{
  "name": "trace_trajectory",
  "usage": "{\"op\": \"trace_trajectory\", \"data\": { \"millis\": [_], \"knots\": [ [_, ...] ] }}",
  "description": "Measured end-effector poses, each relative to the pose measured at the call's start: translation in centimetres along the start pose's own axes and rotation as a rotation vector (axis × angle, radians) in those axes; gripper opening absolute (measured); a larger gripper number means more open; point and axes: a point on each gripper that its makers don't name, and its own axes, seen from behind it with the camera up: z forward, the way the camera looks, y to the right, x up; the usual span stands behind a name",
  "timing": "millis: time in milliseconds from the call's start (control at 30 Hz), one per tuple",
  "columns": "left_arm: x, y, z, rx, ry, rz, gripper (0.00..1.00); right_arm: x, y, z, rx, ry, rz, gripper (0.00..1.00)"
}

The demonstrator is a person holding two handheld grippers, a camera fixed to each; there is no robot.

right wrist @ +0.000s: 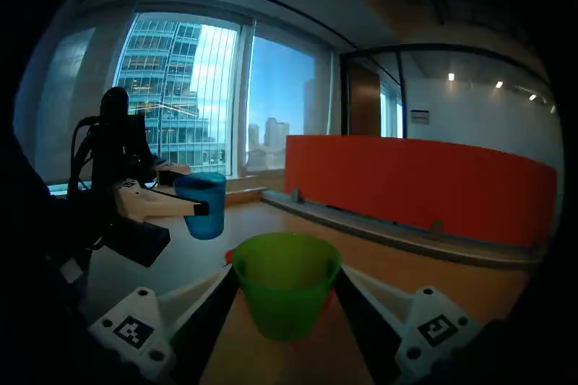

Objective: Pour water

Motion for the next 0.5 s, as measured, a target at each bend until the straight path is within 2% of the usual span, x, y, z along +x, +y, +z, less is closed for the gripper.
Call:
{"op": "trace_trajectory", "data": {
  "millis": [500],
  "knots": [
    [3.0,-0.4,0.6,0.034,0.021,0.229,0.86,-0.3,-3.8,2.2,0.098,-0.002,-0.005,0.91]
  ]
}}
